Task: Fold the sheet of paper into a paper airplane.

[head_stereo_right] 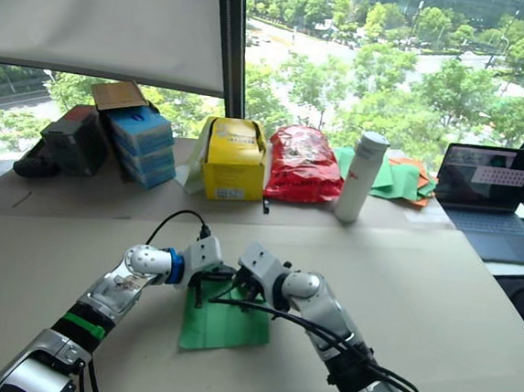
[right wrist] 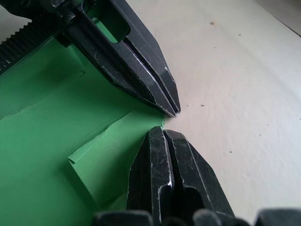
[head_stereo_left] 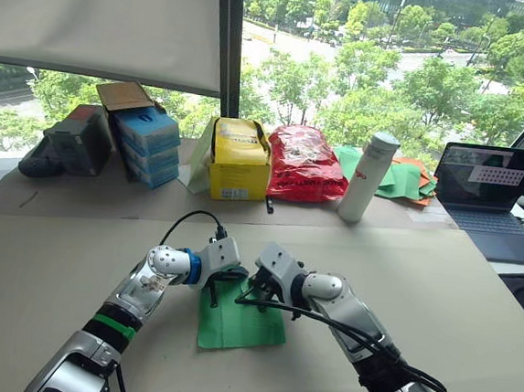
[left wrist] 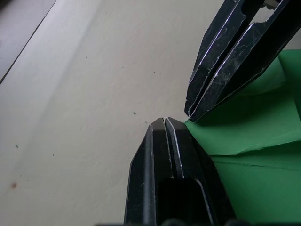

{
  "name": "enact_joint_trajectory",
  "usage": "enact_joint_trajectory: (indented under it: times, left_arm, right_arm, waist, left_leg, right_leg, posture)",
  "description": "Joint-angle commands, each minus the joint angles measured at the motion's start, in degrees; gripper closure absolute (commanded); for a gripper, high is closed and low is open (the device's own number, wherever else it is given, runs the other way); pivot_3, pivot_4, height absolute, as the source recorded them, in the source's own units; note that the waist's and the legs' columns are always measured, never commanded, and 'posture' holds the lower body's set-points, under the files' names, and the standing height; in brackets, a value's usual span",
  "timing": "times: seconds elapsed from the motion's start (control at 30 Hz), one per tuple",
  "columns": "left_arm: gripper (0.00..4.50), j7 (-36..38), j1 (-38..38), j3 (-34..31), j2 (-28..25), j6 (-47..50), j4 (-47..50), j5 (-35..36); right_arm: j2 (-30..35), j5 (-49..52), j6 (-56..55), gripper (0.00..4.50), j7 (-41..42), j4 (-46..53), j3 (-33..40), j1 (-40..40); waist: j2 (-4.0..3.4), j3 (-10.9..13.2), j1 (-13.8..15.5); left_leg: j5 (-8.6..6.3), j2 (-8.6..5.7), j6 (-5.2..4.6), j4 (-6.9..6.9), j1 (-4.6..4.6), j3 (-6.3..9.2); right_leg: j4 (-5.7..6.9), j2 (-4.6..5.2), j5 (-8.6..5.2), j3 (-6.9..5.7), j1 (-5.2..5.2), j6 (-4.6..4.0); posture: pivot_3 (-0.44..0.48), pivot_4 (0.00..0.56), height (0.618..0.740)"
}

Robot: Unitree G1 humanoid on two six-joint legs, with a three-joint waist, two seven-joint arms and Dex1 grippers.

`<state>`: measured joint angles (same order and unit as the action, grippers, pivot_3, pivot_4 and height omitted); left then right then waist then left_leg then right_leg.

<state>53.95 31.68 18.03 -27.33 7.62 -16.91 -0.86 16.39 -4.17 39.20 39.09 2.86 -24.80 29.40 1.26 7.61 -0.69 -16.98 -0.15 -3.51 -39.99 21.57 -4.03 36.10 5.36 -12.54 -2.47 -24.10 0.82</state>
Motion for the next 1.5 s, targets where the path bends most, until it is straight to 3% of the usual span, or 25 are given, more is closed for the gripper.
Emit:
enact_joint_trajectory:
  times: [0.03,0.77,1.07,1.3,1.5]
  left_arm:
    - [4.5,0.33,-1.56,1.12,-0.97,1.72,-1.79,-2.13]
    - [4.5,0.77,-1.0,1.39,-0.9,1.15,-2.62,-2.22]
    - [4.5,0.97,-0.76,1.39,-0.84,0.73,-3.05,-2.3]
    - [4.5,0.25,-0.34,-0.06,-0.7,0.71,-1.76,-1.43]
    - [4.5,-0.36,-0.14,-9.32,0.28,9.76,6.69,8.73]
  right_arm:
    - [1.93,-0.12,4.39,4.49,1.01,-0.65,-1.43,-2.65]
    - [11.02,2.91,12.02,4.49,1.12,13.25,0.28,-12.07]
    - [11.66,3.82,13.75,4.49,0.41,16.06,0.55,-11.39]
    - [4.43,11.93,6.25,4.49,-0.62,18.01,12.4,-9.2]
    - [-0.48,16.92,2.79,4.49,-1.11,17.08,15.47,-5.87]
  waist:
    - [0.0,0.0,0.0]
    - [0.05,-0.06,0.26]
    - [0.06,-0.07,0.52]
    - [0.02,-0.02,0.55]
    - [0.03,0.13,-0.01]
  left_leg:
    - [0.0,0.0,0.0,0.0,0.0,0.0]
    - [-0.06,0.01,-0.1,0.01,0.02,0.03]
    - [-0.08,0.01,-0.12,0.0,0.05,0.03]
    - [-0.07,0.03,-0.11,0.0,0.15,0.03]
    - [-0.05,0.03,-0.09,-0.02,0.51,0.04]
  right_leg:
    - [0.0,0.0,0.0,0.0,0.0,0.0]
    - [-0.1,0.09,0.0,0.05,0.04,0.01]
    - [-0.13,0.09,-0.01,0.04,0.03,0.01]
    - [-0.11,0.07,0.01,0.07,-0.06,0.01]
    - [-0.08,0.0,0.01,0.03,-0.35,0.02]
  posture:
    - [0.0,0.15,0.74]
    - [0.0,0.15,0.74]
    - [0.0,0.15,0.74]
    - [0.0,0.15,0.74]
    - [0.0,0.15,0.74]
